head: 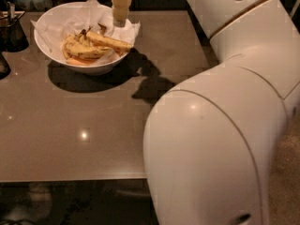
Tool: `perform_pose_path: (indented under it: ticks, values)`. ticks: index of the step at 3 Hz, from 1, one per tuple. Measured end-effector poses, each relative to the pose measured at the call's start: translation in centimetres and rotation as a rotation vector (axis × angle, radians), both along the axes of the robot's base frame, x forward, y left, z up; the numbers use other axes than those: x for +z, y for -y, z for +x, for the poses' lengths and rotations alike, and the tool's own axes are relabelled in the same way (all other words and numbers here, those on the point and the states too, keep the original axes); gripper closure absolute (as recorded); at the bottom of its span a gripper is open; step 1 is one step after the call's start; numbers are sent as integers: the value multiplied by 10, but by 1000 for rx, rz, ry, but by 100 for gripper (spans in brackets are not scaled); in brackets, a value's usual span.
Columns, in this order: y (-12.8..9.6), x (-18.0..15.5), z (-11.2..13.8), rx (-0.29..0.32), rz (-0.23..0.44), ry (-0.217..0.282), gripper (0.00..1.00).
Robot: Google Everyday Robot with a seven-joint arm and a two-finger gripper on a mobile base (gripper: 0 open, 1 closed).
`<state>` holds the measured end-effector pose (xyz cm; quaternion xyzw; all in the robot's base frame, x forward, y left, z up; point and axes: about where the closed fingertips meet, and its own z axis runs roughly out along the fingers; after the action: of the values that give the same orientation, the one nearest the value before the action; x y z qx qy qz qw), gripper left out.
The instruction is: Pick banana from white bowl
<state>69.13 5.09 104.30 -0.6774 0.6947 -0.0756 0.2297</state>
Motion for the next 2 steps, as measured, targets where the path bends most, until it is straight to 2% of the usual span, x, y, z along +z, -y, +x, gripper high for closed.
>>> perform_pose_path:
  ticks: [1,2]
  values:
    - [-9,-14,12,8,22,-33,26]
    - [-15,-30,22,10,34,-62,28]
